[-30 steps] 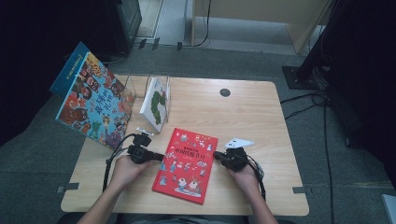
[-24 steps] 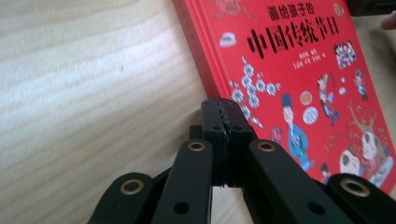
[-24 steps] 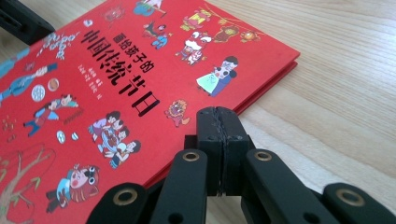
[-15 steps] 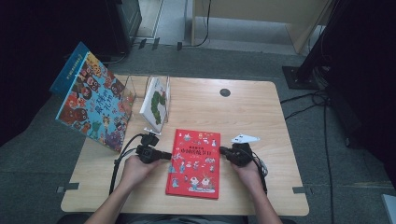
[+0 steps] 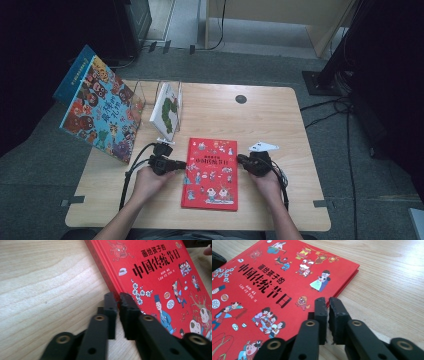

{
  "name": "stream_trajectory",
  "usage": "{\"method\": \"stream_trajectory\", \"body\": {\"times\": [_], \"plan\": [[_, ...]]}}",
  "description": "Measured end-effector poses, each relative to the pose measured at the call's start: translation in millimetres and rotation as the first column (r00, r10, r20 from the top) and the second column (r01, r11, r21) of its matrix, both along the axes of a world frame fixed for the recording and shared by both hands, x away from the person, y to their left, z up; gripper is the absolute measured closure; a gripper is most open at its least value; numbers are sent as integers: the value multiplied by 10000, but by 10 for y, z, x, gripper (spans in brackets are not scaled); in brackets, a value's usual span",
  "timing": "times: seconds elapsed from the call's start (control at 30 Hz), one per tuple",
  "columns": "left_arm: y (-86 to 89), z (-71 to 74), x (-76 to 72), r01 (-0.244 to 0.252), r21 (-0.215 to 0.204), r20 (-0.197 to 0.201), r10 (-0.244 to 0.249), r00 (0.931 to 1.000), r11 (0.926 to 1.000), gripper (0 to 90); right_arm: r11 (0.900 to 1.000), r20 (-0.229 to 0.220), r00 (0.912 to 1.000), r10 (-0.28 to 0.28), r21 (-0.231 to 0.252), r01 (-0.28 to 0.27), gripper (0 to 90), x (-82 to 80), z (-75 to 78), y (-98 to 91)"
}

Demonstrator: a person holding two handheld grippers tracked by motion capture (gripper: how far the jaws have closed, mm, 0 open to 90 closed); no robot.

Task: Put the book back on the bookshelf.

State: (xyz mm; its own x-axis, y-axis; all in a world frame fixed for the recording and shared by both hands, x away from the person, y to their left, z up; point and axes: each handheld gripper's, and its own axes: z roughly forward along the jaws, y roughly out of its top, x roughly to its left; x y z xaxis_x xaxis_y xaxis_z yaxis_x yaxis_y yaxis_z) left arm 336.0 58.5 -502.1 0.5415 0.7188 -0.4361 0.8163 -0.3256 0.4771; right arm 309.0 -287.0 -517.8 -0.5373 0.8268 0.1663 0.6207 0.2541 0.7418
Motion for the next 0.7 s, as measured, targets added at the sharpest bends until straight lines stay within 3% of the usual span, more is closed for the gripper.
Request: {"method": "stream_trajectory", "body": {"times": [0.1, 0.23, 0.5, 0.57, 0.6, 0.7], "plan": [[19, 1, -4, 0, -95, 22, 0, 10000, 10000, 728, 10000, -59, 10000, 9, 3, -9, 800, 1, 5, -9], [6, 4, -30, 76, 47, 321, -77, 9995, 10000, 712, 10000, 71, 10000, 11, 78, -11, 776, -16, 31, -7], [26, -23, -82, 136, -153, 734, -125, 9972, 9998, 690, 9999, 61, 10000, -38, 126, 37, 731, -49, 57, 0], [30, -26, -82, 340, -392, 676, -313, 9972, 9987, 645, 9999, 30, 10000, 4, 105, -4, 725, -60, 63, 11], [22, -29, -88, 436, -572, 630, -400, 9972, 9974, 563, 10000, 39, 10000, 14, 88, -15, 723, -66, 67, 16], [-21, -19, -126, 515, -211, 999, -491, 9938, 9985, 530, 9999, 43, 10000, 20, 134, -21, 716, -82, 80, 18]]}}
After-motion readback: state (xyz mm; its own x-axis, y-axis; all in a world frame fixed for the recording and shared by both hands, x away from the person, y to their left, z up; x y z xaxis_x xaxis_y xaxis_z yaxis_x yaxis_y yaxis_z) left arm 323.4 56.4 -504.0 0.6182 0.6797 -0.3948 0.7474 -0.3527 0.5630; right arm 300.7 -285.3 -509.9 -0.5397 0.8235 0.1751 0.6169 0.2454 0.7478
